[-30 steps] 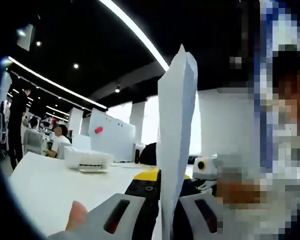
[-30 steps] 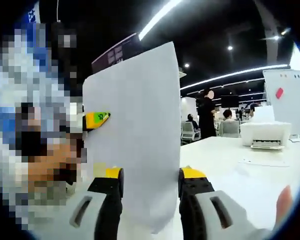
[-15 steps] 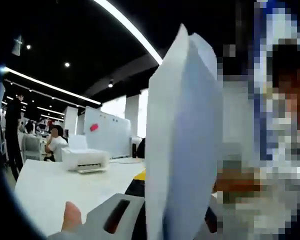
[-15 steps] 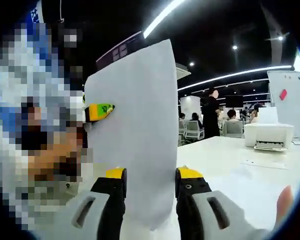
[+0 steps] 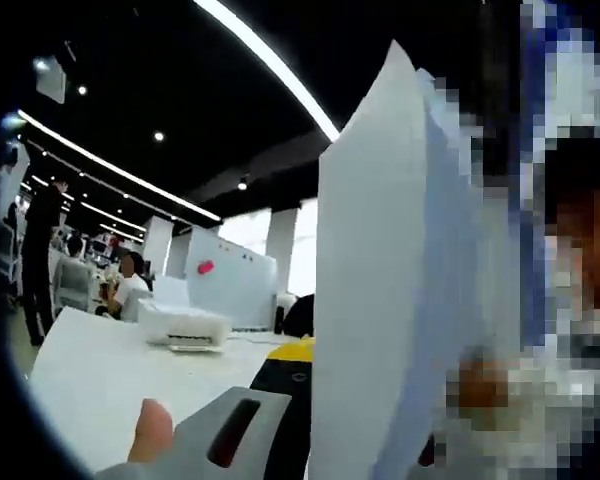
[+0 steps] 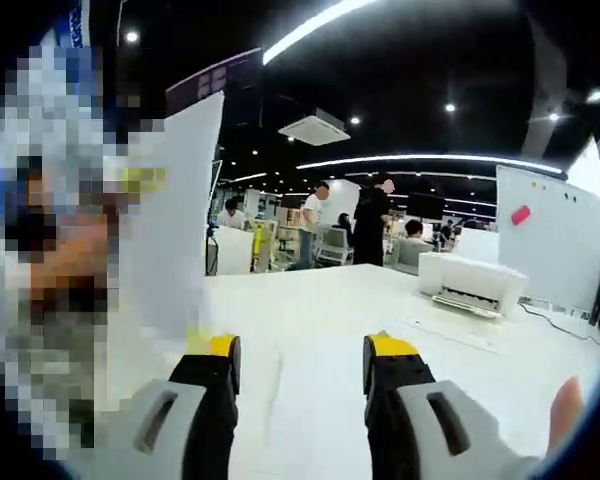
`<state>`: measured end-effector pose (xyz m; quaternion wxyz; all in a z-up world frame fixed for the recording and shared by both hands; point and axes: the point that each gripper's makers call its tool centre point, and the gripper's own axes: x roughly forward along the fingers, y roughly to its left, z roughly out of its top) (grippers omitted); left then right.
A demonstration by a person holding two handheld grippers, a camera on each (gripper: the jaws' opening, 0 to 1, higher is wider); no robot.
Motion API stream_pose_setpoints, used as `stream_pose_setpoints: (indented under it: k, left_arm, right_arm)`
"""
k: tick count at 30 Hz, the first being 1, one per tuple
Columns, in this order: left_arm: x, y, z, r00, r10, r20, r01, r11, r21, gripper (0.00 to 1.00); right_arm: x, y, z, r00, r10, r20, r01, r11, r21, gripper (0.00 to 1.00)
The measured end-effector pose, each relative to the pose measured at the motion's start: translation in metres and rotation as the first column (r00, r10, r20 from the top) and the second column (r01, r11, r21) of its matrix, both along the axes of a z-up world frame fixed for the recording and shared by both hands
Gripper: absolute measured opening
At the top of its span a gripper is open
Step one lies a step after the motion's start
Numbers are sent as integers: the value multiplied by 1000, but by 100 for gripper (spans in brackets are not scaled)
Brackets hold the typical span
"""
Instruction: Organize the stack of printing papers by aligning and flattening the scattered papers on the table
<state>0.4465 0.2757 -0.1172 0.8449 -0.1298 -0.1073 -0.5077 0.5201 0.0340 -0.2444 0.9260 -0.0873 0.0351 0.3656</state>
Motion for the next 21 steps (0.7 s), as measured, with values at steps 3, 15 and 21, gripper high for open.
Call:
stream_pose_setpoints:
  k: [3, 15, 21]
  left_arm:
    - [-6, 8, -3, 998, -6, -64, 4, 999, -32, 6]
    - [-11, 11, -30, 962, -52, -269, 12, 989, -148, 6]
    - [-12, 13, -40, 958, -50, -283, 8, 989, -148, 6]
  right_arm:
    - [7, -19, -8, 999, -33, -18, 32, 999, -10, 55]
    - [30, 13, -75, 985, 3, -171, -7, 1000, -21, 80]
    - [49, 30, -95, 983, -4, -185, -5, 999, -47, 89]
